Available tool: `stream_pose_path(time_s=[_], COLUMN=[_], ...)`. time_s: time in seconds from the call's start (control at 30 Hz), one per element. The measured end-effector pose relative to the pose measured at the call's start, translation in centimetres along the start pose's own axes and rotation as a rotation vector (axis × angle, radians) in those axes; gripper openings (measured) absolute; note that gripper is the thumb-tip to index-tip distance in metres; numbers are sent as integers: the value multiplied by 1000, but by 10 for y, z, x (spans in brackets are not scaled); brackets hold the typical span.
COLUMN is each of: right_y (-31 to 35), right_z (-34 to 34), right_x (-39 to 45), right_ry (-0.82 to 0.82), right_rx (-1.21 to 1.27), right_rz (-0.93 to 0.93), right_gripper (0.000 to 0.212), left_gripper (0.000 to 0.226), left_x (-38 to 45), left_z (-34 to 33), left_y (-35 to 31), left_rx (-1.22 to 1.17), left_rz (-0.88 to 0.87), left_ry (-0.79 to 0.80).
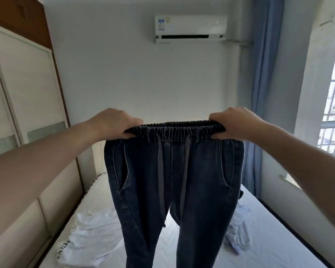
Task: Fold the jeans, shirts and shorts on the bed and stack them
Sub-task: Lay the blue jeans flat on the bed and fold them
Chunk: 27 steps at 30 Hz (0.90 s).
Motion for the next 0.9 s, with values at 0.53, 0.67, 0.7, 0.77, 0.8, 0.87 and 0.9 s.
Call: stream_pose_path(time_s=[0.53,0.67,0.7,0.77,0.8,0.87,0.9], right_y=[-88,-87,-87,-87,-86,-79,-74], right_z=[20,-17,-22,-31,-35,-43,-45], right_x=[39,36,35,33,31,25,22], right_ry=[45,162,177,195,213,265,296], right_rx=[310,470,514,610,676,857,956], right_rz=[-189,-185,-179,-159,-140,-81,-58], right_gripper=[92,88,81,63,57,40,33], left_gripper=[10,13,16,21,22,23,22], left_x=[29,27,27,28,28,28,27], left_z=[42,13,10,5,3,1,0], left_y=[66,58,56,54,53,49,46], left_rx=[-832,-957,-982,-1032,-1058,-1120,-1167], left_rz=[325,325,318,315,313,300,292], left_ry=[-86,29,51,84,103,148,168])
Point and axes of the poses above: each hand's wrist, its own x-axis towards the middle knuckle, its own z-axis out of the back of the hand, y = z × x, the point moved 10 cm from there along x, towards the middle knuckle, and after that the axes turned 8 degrees about -x, right-handed, at the moved point
